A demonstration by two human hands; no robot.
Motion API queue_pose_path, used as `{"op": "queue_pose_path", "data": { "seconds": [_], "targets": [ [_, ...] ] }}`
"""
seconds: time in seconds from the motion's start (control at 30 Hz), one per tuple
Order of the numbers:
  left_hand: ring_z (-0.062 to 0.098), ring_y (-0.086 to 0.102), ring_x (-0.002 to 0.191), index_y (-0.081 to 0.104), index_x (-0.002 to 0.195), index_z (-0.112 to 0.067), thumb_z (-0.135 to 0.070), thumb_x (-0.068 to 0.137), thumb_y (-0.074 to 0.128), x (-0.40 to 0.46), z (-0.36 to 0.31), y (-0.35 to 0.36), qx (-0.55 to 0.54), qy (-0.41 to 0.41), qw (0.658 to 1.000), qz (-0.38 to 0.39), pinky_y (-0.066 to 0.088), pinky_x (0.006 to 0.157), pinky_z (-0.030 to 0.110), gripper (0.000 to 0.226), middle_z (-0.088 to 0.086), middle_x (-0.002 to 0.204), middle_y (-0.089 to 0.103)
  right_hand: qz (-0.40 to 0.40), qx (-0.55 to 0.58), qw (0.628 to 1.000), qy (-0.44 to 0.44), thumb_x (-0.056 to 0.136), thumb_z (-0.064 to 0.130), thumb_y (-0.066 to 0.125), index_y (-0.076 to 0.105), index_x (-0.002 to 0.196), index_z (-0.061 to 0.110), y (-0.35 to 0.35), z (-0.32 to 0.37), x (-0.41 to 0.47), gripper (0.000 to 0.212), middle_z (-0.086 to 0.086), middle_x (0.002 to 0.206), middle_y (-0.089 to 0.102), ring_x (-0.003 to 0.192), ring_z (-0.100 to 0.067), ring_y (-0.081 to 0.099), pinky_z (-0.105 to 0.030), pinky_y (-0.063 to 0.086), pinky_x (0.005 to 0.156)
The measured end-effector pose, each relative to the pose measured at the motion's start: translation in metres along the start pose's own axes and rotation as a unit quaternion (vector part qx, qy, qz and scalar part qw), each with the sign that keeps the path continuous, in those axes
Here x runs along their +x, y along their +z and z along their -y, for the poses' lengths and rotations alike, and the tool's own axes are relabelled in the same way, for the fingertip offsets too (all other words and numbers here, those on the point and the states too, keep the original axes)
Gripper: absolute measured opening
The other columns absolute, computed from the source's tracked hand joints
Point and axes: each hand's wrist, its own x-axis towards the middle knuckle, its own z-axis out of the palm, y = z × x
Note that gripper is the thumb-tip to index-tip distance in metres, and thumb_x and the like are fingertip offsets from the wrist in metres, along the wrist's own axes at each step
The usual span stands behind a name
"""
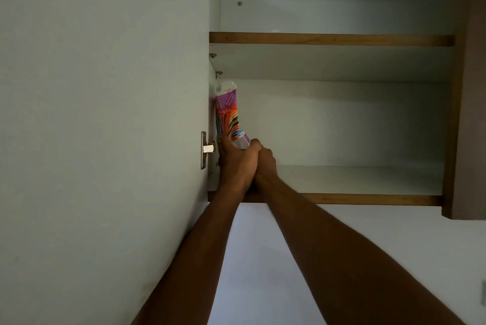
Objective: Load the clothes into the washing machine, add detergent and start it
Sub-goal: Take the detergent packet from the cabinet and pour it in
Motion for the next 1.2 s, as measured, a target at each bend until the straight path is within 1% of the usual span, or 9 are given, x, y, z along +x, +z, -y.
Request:
{"op": "queue_pose_path", "data": {
  "seconds": [0.07, 0.17, 0.3, 0.53, 0.67, 0.77, 0.93, 1.07, 1.2],
  "targets": [
    [0.027, 0.055, 0.121, 0.035, 0.149, -0.017, -0.067, 0.071, 0.052, -0.003, -0.005, 0.000, 0.001, 0.004, 1.000, 0.007, 0.045, 0.105, 0.048, 0.095, 0.009, 0.131, 0.056, -0.029, -0.087, 0.996, -0.022, 0.094, 0.039, 0.064, 0.053, 0.128, 0.011, -0.007, 0.003, 0.001, 0.045, -0.009, 0.121, 0.065, 0.108, -0.027, 0.065, -0.037, 0.054, 0.094],
    [0.027, 0.056, 0.117, 0.039, 0.147, -0.018, -0.042, 0.096, 0.057, 0.000, -0.001, -0.006, 0.039, 0.023, 0.997, 0.058, 0.046, 0.105, 0.047, 0.059, 0.009, 0.128, 0.058, -0.044, -0.130, 0.990, -0.022, 0.101, 0.034, 0.054, 0.054, 0.127, 0.007, -0.016, 0.006, -0.002, 0.037, -0.013, 0.126, 0.064, 0.111, -0.029, 0.062, -0.035, 0.048, 0.092],
    [0.025, 0.059, 0.113, 0.046, 0.142, -0.028, -0.047, 0.095, 0.057, 0.004, 0.006, -0.012, 0.033, 0.047, 0.991, 0.118, 0.050, 0.101, 0.046, 0.052, 0.005, 0.125, 0.061, -0.046, -0.121, 0.992, -0.005, 0.104, 0.034, 0.045, 0.055, 0.124, 0.007, -0.025, 0.008, -0.005, 0.035, -0.013, 0.124, 0.064, 0.110, -0.030, 0.061, -0.034, 0.046, 0.085],
    [0.021, 0.060, 0.110, 0.037, 0.146, -0.023, -0.040, 0.096, 0.060, -0.002, 0.007, -0.010, 0.083, 0.126, 0.974, 0.171, 0.050, 0.080, 0.023, 0.057, 0.006, 0.128, 0.058, -0.058, -0.100, 0.993, 0.020, 0.103, 0.038, 0.046, 0.058, 0.117, 0.014, -0.044, 0.001, -0.010, 0.031, -0.010, 0.118, 0.066, 0.103, -0.028, 0.063, -0.036, 0.050, 0.083],
    [0.026, 0.046, 0.135, 0.017, 0.156, -0.028, -0.049, 0.096, 0.058, -0.007, 0.004, -0.011, 0.106, 0.164, 0.960, 0.200, 0.046, 0.107, 0.048, 0.076, 0.007, 0.159, 0.025, -0.079, -0.091, 0.993, 0.009, 0.101, 0.044, 0.050, 0.059, 0.120, 0.015, -0.056, 0.001, -0.025, 0.036, -0.008, 0.117, 0.068, 0.100, -0.028, 0.065, -0.037, 0.054, 0.085],
    [0.031, 0.030, 0.146, 0.009, 0.158, -0.032, -0.057, 0.096, 0.047, -0.016, 0.005, -0.009, 0.156, 0.211, 0.941, 0.215, 0.038, 0.113, 0.051, 0.076, 0.003, 0.166, 0.000, -0.081, -0.078, 0.994, 0.009, 0.098, 0.042, 0.054, 0.061, 0.122, 0.015, -0.071, 0.000, -0.040, 0.036, -0.007, 0.115, 0.069, 0.098, -0.027, 0.066, -0.035, 0.055, 0.083],
    [0.035, 0.021, 0.149, 0.006, 0.158, -0.035, -0.056, 0.102, 0.033, -0.053, -0.001, 0.001, 0.156, 0.239, 0.934, 0.213, 0.033, 0.115, 0.049, 0.066, 0.006, 0.166, -0.012, -0.096, -0.069, 0.993, 0.002, 0.096, 0.039, 0.058, 0.065, 0.113, 0.016, -0.103, 0.000, -0.072, 0.030, -0.007, 0.106, 0.071, 0.092, -0.027, 0.068, -0.041, 0.058, 0.087],
    [0.032, 0.039, 0.141, 0.009, 0.158, -0.033, -0.063, 0.098, 0.034, -0.082, -0.001, 0.007, 0.111, 0.277, 0.925, 0.237, 0.048, 0.103, 0.054, 0.072, 0.007, 0.166, 0.000, -0.095, -0.086, 0.992, 0.006, 0.090, 0.029, 0.068, 0.065, 0.113, 0.017, -0.132, -0.001, -0.095, 0.026, -0.003, 0.100, 0.071, 0.089, -0.022, 0.069, -0.038, 0.059, 0.085],
    [0.016, 0.049, 0.132, 0.013, 0.157, -0.025, -0.040, 0.085, 0.074, -0.110, -0.008, 0.011, -0.007, 0.242, 0.933, 0.265, 0.053, 0.100, 0.045, 0.095, 0.005, 0.156, 0.036, -0.106, -0.019, 0.993, 0.037, 0.074, 0.020, 0.077, 0.072, 0.104, 0.020, -0.171, -0.011, -0.119, 0.030, -0.003, 0.095, 0.075, 0.085, -0.023, 0.073, -0.044, 0.062, 0.080]
  ]
}}
